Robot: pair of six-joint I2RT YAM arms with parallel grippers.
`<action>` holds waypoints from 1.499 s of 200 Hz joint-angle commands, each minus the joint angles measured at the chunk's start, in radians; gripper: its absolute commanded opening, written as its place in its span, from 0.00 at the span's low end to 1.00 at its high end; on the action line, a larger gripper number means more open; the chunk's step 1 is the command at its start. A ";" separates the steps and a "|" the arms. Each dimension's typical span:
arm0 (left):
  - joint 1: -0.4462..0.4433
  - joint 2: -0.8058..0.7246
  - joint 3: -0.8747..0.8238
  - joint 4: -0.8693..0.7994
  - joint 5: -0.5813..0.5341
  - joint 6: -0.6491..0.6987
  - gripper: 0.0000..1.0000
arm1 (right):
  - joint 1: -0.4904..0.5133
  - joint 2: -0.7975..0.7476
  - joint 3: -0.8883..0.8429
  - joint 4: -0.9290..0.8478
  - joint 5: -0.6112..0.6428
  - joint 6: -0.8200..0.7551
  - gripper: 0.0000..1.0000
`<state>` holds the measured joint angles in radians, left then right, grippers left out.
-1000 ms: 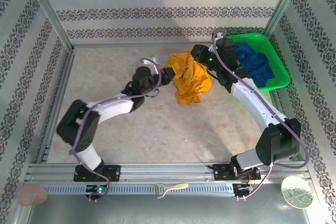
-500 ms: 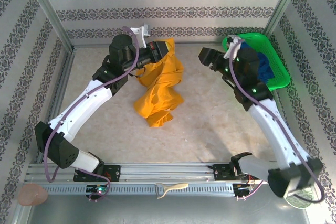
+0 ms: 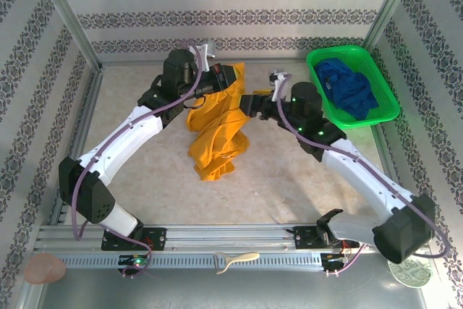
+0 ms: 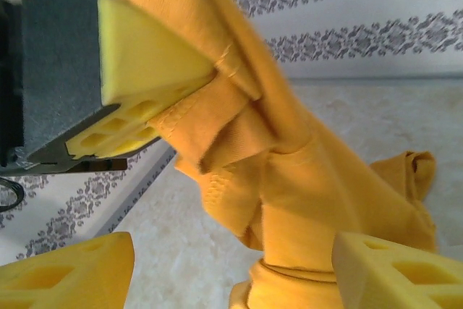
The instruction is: Fold the inside-out t-shirt
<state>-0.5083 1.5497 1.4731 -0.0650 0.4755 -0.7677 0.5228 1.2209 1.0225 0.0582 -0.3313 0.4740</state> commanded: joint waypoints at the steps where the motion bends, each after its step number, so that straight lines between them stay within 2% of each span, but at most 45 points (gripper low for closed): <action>1: 0.002 0.015 0.022 0.061 0.032 -0.029 0.00 | 0.023 0.041 0.062 0.081 -0.013 -0.019 0.71; 31: 0.001 0.036 0.025 0.091 0.047 -0.055 0.00 | 0.031 0.120 0.108 0.107 -0.003 -0.003 0.68; 46: -0.001 0.045 0.032 0.104 0.055 -0.068 0.00 | 0.029 0.165 0.132 0.112 0.015 0.013 0.59; 54: -0.003 0.050 0.038 0.110 0.059 -0.073 0.00 | 0.024 0.186 0.145 0.118 0.012 0.021 0.44; 69: -0.004 0.063 0.056 0.113 0.062 -0.081 0.00 | -0.001 0.205 0.163 0.118 0.006 0.044 0.00; 73: -0.003 0.065 0.062 0.108 0.061 -0.081 0.01 | -0.011 0.202 0.162 0.117 0.007 0.051 0.00; 81: 0.001 0.065 0.071 0.091 0.054 -0.070 0.14 | -0.036 0.185 0.156 0.117 0.014 0.063 0.00; 87: 0.005 0.061 0.074 0.079 0.047 -0.059 0.27 | -0.061 0.165 0.148 0.111 0.018 0.069 0.00; 89: 0.007 0.059 0.074 0.075 0.044 -0.055 0.28 | -0.070 0.156 0.145 0.110 0.018 0.071 0.00; 90: 0.008 0.057 0.074 0.073 0.043 -0.054 0.35 | -0.075 0.152 0.143 0.107 0.017 0.073 0.00; 91: 0.009 0.055 0.073 0.071 0.041 -0.053 0.35 | -0.080 0.147 0.141 0.106 0.018 0.074 0.00; 96: 0.016 0.047 0.068 0.060 0.032 -0.044 0.48 | -0.106 0.124 0.133 0.097 0.017 0.079 0.00; 103: 0.026 0.030 0.050 0.044 0.014 -0.034 0.59 | -0.149 0.085 0.119 0.076 0.018 0.085 0.00; 118: 0.051 -0.019 -0.017 0.031 -0.023 -0.018 0.74 | -0.251 0.002 0.081 0.027 0.021 0.105 0.00; 134: 0.068 -0.071 -0.117 0.009 -0.063 0.003 0.81 | -0.352 -0.073 0.039 -0.022 -0.014 0.131 0.00; 167: 0.067 -0.137 -0.362 0.003 -0.136 0.029 0.88 | -0.466 -0.176 -0.056 -0.145 0.010 0.134 0.00; 204: 0.055 -0.097 -0.532 0.060 -0.139 0.007 0.90 | -0.502 -0.219 -0.157 -0.193 0.017 0.113 0.00; 250: -0.009 0.087 -0.406 -0.007 -0.167 0.106 0.90 | -0.503 -0.240 -0.220 -0.196 0.026 0.105 0.00; 300: -0.007 0.294 -0.237 -0.039 -0.262 0.155 0.90 | -0.509 -0.246 -0.228 -0.198 0.036 0.103 0.00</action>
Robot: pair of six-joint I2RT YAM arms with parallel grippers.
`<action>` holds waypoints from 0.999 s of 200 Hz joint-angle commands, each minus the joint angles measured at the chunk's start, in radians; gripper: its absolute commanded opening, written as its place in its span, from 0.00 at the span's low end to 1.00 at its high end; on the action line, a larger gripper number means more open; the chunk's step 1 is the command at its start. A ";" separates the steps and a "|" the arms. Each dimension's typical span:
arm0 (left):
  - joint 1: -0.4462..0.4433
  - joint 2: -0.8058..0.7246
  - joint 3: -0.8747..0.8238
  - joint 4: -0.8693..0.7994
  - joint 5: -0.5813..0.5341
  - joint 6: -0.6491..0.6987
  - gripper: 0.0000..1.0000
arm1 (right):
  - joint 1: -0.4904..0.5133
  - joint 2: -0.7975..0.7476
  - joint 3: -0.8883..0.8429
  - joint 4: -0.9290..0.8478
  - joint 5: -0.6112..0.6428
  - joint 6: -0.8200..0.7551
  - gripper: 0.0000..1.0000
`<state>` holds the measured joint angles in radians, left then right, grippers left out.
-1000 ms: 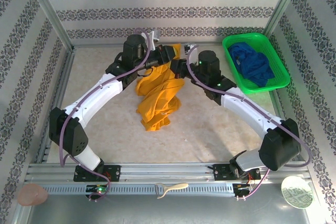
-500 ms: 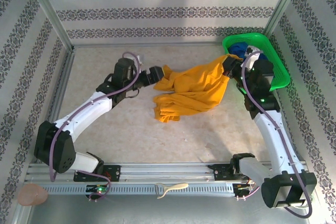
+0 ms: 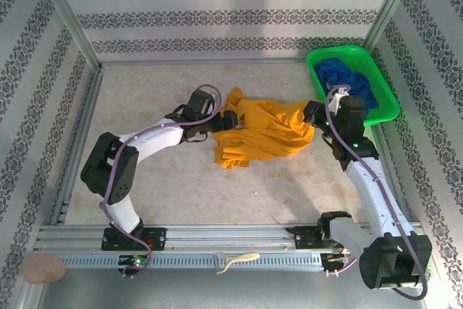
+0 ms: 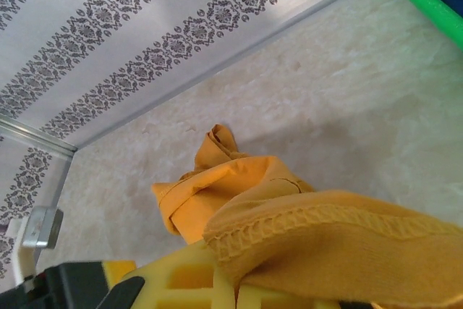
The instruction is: Fold the inside-out t-shirt
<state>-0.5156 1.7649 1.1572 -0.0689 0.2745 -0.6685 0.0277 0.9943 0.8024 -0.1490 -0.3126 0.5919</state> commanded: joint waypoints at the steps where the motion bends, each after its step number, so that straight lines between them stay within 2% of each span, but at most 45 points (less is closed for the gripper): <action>1: 0.000 0.085 0.083 -0.035 -0.062 0.057 0.90 | -0.013 -0.019 -0.008 0.009 0.018 -0.016 0.00; 39: 0.000 0.255 0.209 0.022 -0.037 0.029 0.91 | -0.015 -0.015 0.011 0.004 0.017 -0.015 0.00; 48: 0.000 0.299 0.247 0.035 -0.021 0.016 0.87 | -0.016 -0.011 0.021 0.005 0.012 -0.009 0.00; 55: 0.001 0.330 0.279 0.045 -0.005 0.015 0.70 | -0.017 -0.007 0.034 0.009 0.008 -0.005 0.00; 68: 0.019 0.368 0.354 0.033 0.024 0.013 0.11 | -0.020 0.006 0.073 0.011 -0.012 0.012 0.00; 71: 0.025 0.367 0.369 0.026 0.025 0.011 0.00 | -0.022 0.010 0.086 0.013 -0.017 0.015 0.00; 72: 0.028 0.365 0.375 0.023 0.025 0.010 0.00 | -0.023 0.011 0.090 0.013 -0.020 0.016 0.00; 90: 0.086 0.283 0.442 -0.021 0.042 0.021 0.00 | -0.036 0.036 0.187 0.020 -0.058 0.042 0.00; 113: 0.172 0.110 0.583 -0.180 0.045 0.074 0.00 | -0.065 0.090 0.366 0.039 -0.113 0.097 0.00; 151: 0.278 -0.045 0.926 -0.442 0.104 0.133 0.00 | -0.098 0.159 0.629 0.069 -0.166 0.187 0.00; 173: 0.296 -0.077 1.071 -0.566 0.108 0.175 0.00 | -0.106 0.152 0.687 0.069 -0.171 0.204 0.00; 200: 0.299 -0.150 1.056 -0.598 0.080 0.200 0.00 | -0.109 0.106 0.665 0.068 -0.172 0.215 0.00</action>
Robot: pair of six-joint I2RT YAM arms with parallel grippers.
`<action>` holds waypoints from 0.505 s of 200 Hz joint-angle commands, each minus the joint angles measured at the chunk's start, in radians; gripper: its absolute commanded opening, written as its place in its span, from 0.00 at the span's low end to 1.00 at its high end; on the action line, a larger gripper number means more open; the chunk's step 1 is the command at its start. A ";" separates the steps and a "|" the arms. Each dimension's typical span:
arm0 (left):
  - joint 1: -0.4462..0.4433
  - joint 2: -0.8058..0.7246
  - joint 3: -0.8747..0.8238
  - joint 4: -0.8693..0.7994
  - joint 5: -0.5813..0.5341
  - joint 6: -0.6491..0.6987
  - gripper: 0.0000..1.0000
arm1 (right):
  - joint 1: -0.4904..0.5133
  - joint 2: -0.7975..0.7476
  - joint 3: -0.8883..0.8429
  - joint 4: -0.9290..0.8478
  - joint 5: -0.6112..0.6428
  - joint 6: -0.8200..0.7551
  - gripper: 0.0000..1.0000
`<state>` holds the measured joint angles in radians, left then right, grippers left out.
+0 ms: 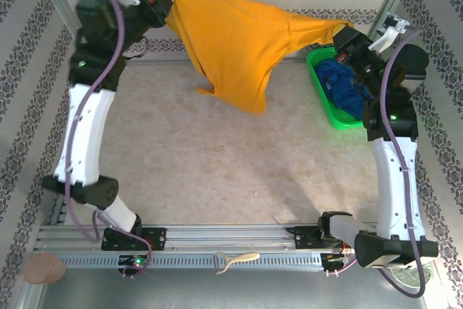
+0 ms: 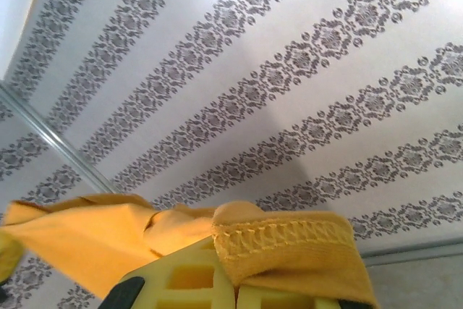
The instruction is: Fold the inside-out t-shirt
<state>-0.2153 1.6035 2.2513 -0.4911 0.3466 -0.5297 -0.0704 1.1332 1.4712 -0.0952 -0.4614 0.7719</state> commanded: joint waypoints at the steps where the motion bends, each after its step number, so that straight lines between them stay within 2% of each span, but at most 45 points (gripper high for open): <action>1: -0.001 0.008 -0.040 -0.176 0.008 0.062 0.00 | -0.011 -0.036 -0.006 0.014 -0.023 0.035 0.00; 20: -0.003 -0.061 -0.100 -0.170 -0.007 0.053 0.00 | -0.014 -0.080 -0.031 0.007 -0.024 0.034 0.00; 56: -0.002 -0.252 -0.355 -0.036 0.014 -0.035 0.00 | -0.022 -0.125 0.005 -0.036 -0.021 -0.002 0.00; 77: -0.002 -0.331 -0.494 0.017 0.006 -0.064 0.00 | -0.023 -0.094 0.052 -0.045 -0.014 -0.020 0.00; 101: -0.003 -0.342 -0.609 0.051 -0.038 -0.061 0.00 | -0.020 0.004 0.083 -0.023 -0.035 -0.001 0.00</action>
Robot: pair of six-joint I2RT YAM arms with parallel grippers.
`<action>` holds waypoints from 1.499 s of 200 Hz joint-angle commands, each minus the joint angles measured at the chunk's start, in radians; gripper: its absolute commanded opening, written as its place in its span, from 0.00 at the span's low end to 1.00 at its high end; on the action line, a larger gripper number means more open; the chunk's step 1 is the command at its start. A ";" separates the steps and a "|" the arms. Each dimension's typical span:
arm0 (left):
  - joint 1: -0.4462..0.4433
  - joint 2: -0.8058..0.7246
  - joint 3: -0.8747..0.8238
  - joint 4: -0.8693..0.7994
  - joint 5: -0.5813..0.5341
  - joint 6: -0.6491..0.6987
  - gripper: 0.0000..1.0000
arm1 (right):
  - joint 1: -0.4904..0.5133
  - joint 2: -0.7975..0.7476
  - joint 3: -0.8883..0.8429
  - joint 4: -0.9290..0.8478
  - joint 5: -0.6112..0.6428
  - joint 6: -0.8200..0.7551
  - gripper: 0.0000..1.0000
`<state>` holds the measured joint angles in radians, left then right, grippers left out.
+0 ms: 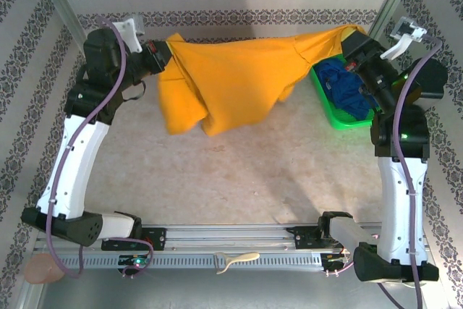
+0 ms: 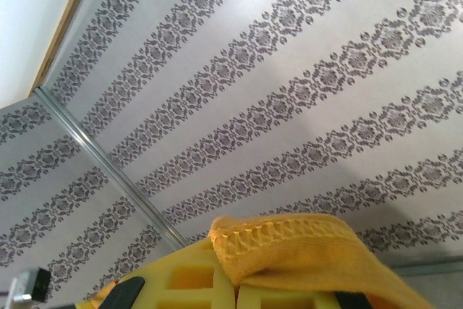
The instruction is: Fold the inside-out t-shirt
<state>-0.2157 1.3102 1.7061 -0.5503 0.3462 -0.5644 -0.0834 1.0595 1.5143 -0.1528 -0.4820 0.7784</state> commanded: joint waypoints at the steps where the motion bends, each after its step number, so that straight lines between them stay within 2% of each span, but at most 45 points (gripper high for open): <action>1: -0.003 -0.048 -0.067 0.112 -0.039 -0.025 0.00 | -0.007 0.082 0.041 0.037 -0.015 -0.005 0.00; 33: 0.000 0.090 -0.095 0.151 -0.063 -0.007 0.00 | 0.027 0.230 0.036 0.061 -0.008 -0.011 0.00; 63: 0.008 0.298 0.001 0.170 -0.088 0.024 0.00 | 0.079 0.317 -0.044 0.082 0.072 -0.036 0.00; 84: 0.020 0.510 0.193 0.125 -0.103 0.046 0.00 | 0.118 0.407 -0.058 0.092 0.160 -0.065 0.00; 106: 0.034 0.775 0.552 -0.026 -0.100 0.084 0.00 | 0.139 0.532 0.009 0.073 0.241 -0.113 0.00; 108: 0.037 0.801 0.593 -0.052 -0.097 0.088 0.04 | 0.141 0.544 0.021 0.065 0.245 -0.121 0.05; 112: 0.038 0.850 0.676 -0.095 -0.087 0.095 0.13 | 0.144 0.566 0.047 0.045 0.248 -0.134 0.21; 117: 0.038 0.910 0.775 -0.149 -0.072 0.103 0.32 | 0.147 0.589 0.079 0.019 0.249 -0.150 0.40; 121: 0.039 0.956 0.891 -0.199 -0.063 0.106 0.46 | 0.150 0.599 0.101 -0.012 0.255 -0.165 0.49; 129: 0.039 1.034 1.049 -0.289 -0.051 0.104 0.65 | 0.159 0.600 0.118 -0.048 0.274 -0.190 0.58; 137: 0.039 1.077 1.149 -0.358 -0.037 0.103 0.74 | 0.167 0.580 0.107 -0.069 0.288 -0.209 0.61; 144: 0.036 1.078 1.164 -0.393 -0.022 0.107 0.80 | 0.173 0.541 0.077 -0.080 0.291 -0.218 0.62; 158: 0.019 1.014 1.082 -0.444 -0.035 0.146 0.87 | 0.182 0.449 -0.029 -0.097 0.284 -0.206 0.63; 174: -0.017 0.876 0.862 -0.427 -0.059 0.193 0.89 | 0.211 0.328 -0.212 -0.090 0.269 -0.182 0.62; 189: -0.042 0.697 0.520 -0.280 -0.070 0.189 0.94 | 0.292 0.230 -0.383 -0.093 0.287 -0.203 0.61; 206: -0.040 0.481 0.139 -0.047 -0.062 0.097 0.99 | 0.426 0.159 -0.537 -0.132 0.333 -0.232 0.61; 232: -0.039 0.226 -0.260 0.149 -0.030 -0.010 1.00 | 0.594 0.093 -0.746 -0.195 0.429 -0.215 0.58; 265: -0.044 0.010 -0.577 0.228 -0.005 -0.082 1.00 | 0.749 0.026 -0.968 -0.207 0.482 -0.108 0.50; 300: -0.045 -0.095 -0.744 0.293 -0.024 -0.131 1.00 | 0.823 0.027 -1.049 -0.179 0.510 -0.039 0.43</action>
<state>-0.2657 1.2659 1.0294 -0.3889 0.3214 -0.6292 0.7013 1.1011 0.4870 -0.3592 -0.0395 0.6712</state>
